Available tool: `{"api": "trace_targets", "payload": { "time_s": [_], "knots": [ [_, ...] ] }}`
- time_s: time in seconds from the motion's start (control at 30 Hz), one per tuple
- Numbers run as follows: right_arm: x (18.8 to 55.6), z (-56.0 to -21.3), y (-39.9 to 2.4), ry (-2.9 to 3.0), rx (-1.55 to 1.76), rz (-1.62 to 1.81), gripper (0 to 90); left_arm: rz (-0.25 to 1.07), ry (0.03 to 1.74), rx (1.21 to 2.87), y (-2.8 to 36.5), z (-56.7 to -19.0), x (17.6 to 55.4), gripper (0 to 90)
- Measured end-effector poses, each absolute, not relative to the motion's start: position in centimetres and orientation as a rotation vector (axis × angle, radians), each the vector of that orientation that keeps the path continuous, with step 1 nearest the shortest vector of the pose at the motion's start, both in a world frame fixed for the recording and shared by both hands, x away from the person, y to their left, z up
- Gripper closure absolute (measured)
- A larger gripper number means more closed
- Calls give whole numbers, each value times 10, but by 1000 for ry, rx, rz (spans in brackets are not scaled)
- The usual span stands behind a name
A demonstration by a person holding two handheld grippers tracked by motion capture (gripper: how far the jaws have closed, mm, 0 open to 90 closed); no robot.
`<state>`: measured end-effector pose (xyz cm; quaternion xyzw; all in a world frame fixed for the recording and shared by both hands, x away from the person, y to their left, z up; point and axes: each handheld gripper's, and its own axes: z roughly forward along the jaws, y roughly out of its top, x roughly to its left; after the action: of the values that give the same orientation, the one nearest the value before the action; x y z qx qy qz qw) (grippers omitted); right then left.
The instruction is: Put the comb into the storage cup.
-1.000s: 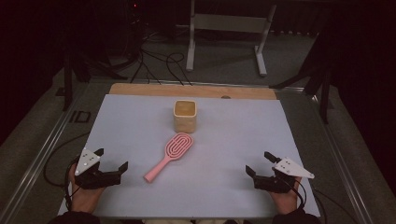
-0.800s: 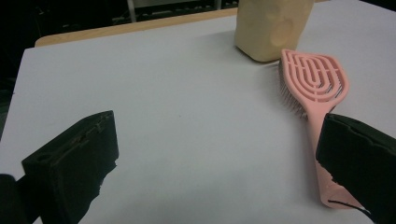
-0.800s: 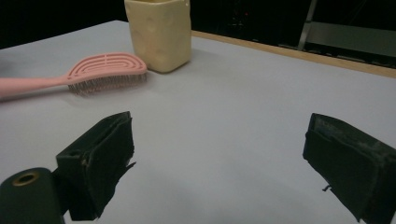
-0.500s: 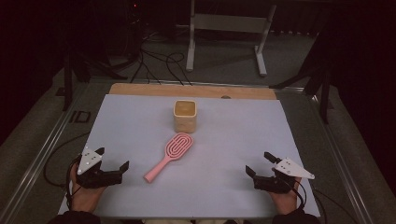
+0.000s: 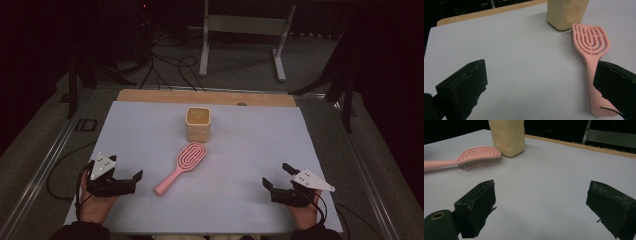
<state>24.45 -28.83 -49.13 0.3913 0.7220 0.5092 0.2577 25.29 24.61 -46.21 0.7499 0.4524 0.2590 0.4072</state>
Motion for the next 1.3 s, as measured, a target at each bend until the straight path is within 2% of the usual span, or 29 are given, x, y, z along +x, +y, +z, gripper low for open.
{"api": "trace_targets", "payload": {
  "time_s": [1.3],
  "knots": [
    [247, -494, -287, 1974, 1079, 1355, 84, 552, 1133, 2148, 191, -464, 285, 5]
  ]
}}
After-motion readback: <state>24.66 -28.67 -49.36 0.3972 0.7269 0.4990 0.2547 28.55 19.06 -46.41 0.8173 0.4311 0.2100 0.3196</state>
